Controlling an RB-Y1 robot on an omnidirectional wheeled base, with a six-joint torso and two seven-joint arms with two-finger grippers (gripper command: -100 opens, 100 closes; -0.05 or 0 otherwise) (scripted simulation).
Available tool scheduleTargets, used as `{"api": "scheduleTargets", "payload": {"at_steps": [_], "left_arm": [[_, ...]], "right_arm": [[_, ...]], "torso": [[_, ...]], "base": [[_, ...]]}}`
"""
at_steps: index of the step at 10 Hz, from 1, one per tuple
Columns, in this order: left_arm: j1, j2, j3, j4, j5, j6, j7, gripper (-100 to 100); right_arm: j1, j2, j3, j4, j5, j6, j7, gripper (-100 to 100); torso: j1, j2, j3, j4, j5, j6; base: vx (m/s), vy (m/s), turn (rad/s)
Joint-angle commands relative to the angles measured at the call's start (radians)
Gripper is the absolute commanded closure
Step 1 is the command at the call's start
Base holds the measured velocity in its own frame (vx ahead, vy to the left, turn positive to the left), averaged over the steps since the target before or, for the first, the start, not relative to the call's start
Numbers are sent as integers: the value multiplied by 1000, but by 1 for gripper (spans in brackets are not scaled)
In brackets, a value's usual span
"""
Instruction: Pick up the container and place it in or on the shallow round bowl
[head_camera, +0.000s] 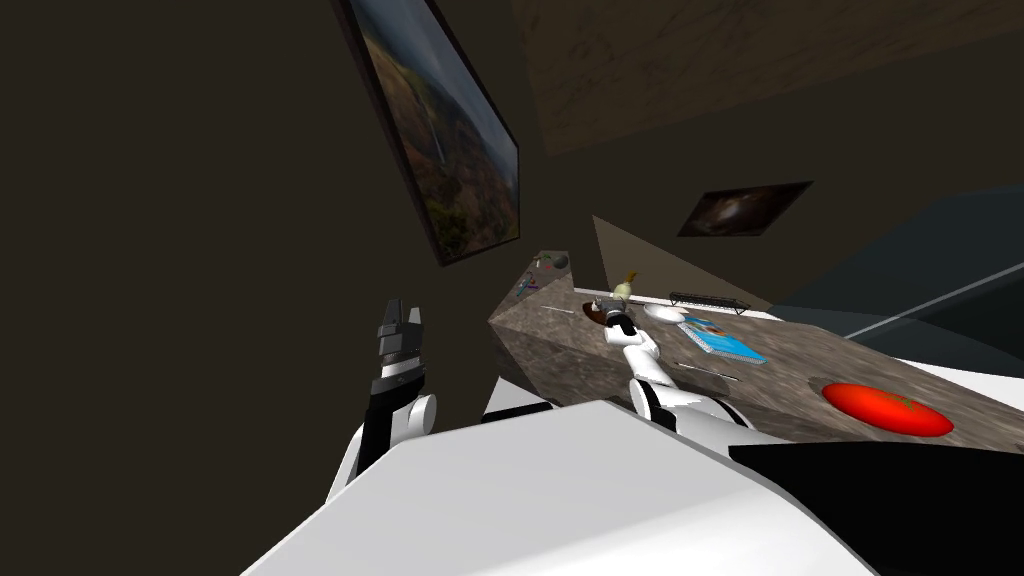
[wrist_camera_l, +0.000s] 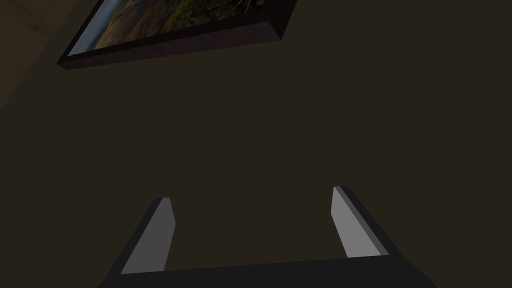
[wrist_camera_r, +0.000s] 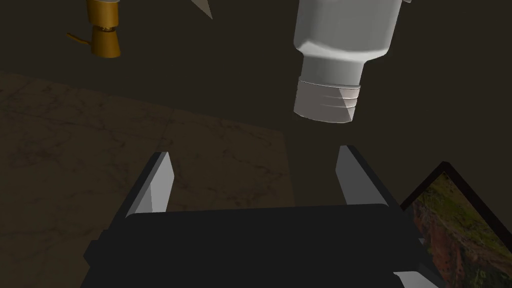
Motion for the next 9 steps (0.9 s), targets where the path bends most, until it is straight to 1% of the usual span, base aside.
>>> {"api": "scheduleTargets", "payload": {"at_steps": [1,3,4,5,6,7,8,9], "left_arm": [[0,0,0,0,0,0,0,0],[0,0,0,0,0,0,0,0],[0,0,0,0,0,0,0,0],[0,0,0,0,0,0,0,0],[0,0,0,0,0,0,0,0],[0,0,0,0,0,0,0,0],[0,0,0,0,0,0,0,0],[0,0,0,0,0,0,0,0]], "right_arm": [[-35,-28,2,-1,-1,40,-6,-100],[-57,-49,5,-9,-3,71,-12,-100],[-79,-70,8,-17,-4,102,-18,-100],[-79,-70,8,-17,-4,102,-18,-100],[-90,-81,10,-21,-5,118,-21,-100],[-78,-74,9,-23,-5,105,-20,-100],[-79,-74,9,-26,-5,111,-20,0],[-79,-74,9,-25,-5,110,-20,0]], "torso": [[0,0,0,0,0,0],[1,2,1,0,0,0],[1,1,1,0,0,0],[1,1,0,0,0,0],[0,0,0,0,0,0],[0,-1,-1,0,0,0],[-1,-3,-1,-1,0,0],[-2,-4,-2,-1,-1,0]], "base": [[-89,39,20],[-87,39,21],[-80,41,27],[-58,25,10],[-41,15,6],[-18,6,1],[0,0,0],[0,0,0]]}}
